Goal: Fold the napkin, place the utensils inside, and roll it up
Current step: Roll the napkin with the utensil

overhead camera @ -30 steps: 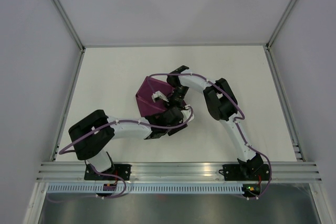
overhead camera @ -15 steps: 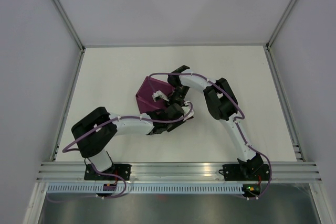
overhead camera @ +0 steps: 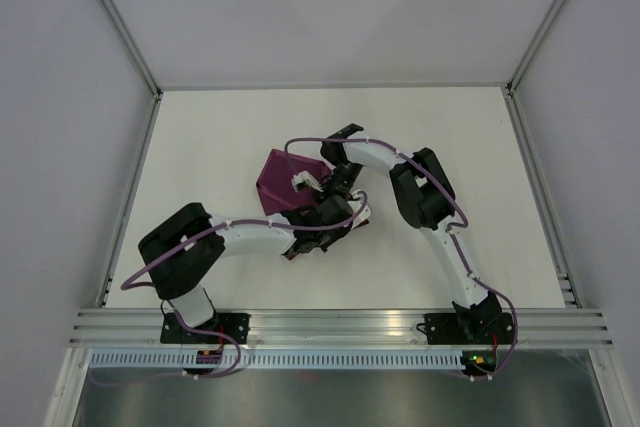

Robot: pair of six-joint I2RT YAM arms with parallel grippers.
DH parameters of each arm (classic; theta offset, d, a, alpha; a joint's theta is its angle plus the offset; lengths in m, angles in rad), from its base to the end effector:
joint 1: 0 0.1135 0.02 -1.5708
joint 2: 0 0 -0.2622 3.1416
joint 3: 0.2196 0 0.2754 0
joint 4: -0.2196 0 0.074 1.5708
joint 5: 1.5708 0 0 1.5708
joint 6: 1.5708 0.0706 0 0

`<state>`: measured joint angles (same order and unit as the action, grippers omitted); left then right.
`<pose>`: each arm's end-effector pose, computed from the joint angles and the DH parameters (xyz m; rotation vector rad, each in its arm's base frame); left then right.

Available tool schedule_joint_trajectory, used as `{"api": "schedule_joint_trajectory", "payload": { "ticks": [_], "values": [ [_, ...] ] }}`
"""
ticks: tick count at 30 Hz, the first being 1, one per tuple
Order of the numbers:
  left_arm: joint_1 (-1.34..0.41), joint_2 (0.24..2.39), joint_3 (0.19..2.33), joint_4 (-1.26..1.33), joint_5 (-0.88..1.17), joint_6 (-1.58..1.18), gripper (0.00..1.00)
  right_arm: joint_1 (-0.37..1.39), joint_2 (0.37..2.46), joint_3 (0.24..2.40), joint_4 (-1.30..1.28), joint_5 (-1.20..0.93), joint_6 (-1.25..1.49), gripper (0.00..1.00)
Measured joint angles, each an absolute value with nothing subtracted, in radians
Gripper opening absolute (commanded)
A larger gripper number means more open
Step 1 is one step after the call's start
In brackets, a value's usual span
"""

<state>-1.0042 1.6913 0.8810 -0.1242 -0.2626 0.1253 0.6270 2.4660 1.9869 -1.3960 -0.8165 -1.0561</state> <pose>0.2112 -0.2979 0.1061 1.2255 2.1341 -0.0507 0.3376 0.3081 0.0901 1.9353 -1.9747 -1.2560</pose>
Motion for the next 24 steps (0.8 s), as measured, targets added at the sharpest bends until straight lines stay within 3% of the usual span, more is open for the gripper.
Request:
{"api": "schedule_joint_trajectory", "payload": {
  "ticks": [5, 9, 24],
  "values": [
    [-0.982, 1.665, 0.843, -0.073, -0.224, 0.087, 0.02, 0.621, 2.418, 1.925, -1.351, -0.807, -1.011, 0.39],
    [-0.960, 1.636, 0.793, -0.005, -0.185, 0.056, 0.02, 0.606, 2.361, 1.856, -1.275, -0.812, -0.941, 0.44],
    [-0.945, 1.586, 0.646, 0.245, -0.054, -0.121, 0.02, 0.286, 1.899, 1.385, -0.663, -0.832, -0.662, 0.48]
  ]
}}
